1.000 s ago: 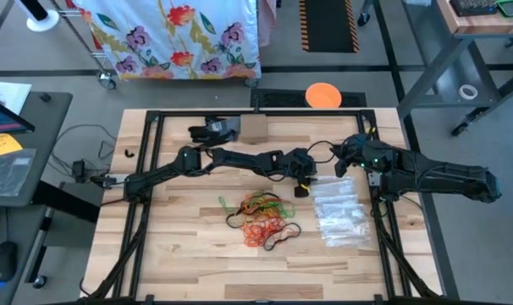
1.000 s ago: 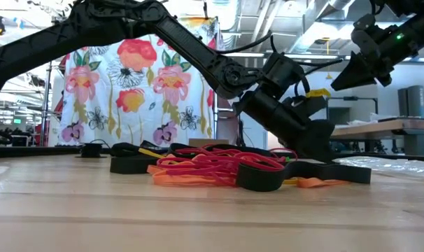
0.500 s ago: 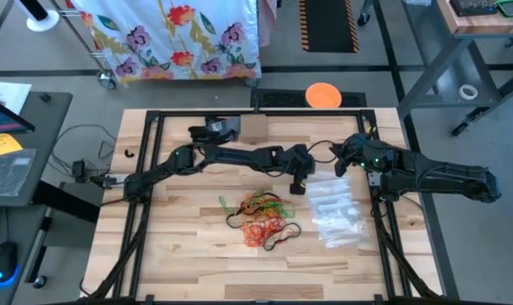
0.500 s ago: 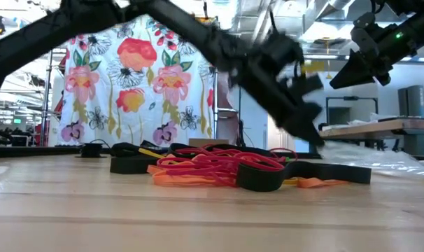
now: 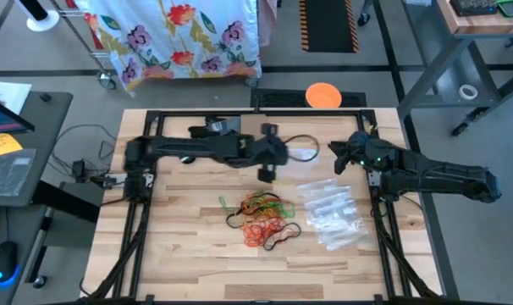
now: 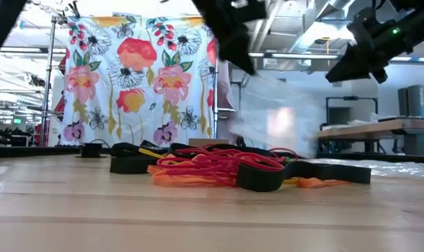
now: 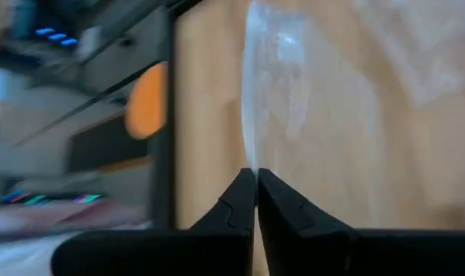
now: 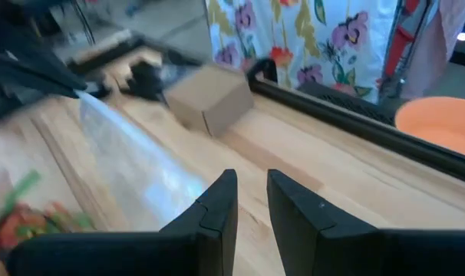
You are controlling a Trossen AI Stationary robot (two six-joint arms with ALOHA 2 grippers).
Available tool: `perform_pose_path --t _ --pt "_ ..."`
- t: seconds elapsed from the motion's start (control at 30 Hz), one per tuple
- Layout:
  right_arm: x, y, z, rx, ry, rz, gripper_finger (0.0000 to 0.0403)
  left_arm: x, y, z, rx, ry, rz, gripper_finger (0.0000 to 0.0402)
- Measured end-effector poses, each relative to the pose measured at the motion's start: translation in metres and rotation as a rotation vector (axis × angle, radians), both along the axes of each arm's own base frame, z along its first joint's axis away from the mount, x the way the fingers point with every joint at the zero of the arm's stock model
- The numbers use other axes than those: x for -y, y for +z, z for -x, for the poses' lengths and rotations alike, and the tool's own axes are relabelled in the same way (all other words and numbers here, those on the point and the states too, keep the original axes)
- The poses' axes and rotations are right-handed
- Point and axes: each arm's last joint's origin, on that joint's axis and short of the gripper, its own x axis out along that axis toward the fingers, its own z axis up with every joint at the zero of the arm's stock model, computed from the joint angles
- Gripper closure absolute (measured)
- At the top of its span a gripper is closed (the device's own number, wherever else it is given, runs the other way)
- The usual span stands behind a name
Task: Sort rubber bands
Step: Open the transparent zip bag
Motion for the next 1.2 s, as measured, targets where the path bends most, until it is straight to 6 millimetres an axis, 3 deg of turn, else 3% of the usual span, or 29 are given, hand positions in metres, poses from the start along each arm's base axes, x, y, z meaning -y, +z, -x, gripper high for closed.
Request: perform_pose_path --t 0.1,0.23,0.4,0.53,0.73,1.0,1.2 --pt "0.002 0.004 -0.006 0.053 -0.005 0.006 0.0332 0.015 0.008 0.034 0.011 0.086 -0.142 0.0401" --pt "0.005 0.009 -0.020 0.122 -0.001 0.034 0.0332 0.041 -0.005 0.083 0.060 0.226 -0.291 0.0401" --pt "0.009 0.006 -0.047 0.151 0.076 0.068 0.0332 0.067 -0.033 0.141 0.201 0.336 -0.303 0.0401" --pt "0.013 0.002 -0.077 0.253 0.195 0.061 0.0332 0.080 -0.057 0.171 0.273 0.336 -0.242 0.0402" --pt "0.020 -0.006 -0.128 0.395 0.367 -0.012 0.0332 0.095 -0.083 0.178 0.199 0.162 -0.238 0.0401" --pt "0.017 -0.009 -0.200 0.235 0.564 -0.167 0.0332 0.104 -0.074 0.160 0.192 -0.078 -0.312 0.0401" --pt "0.004 -0.005 -0.224 0.087 0.617 -0.192 0.0332 0.105 -0.065 0.155 0.198 -0.137 -0.396 0.0401"
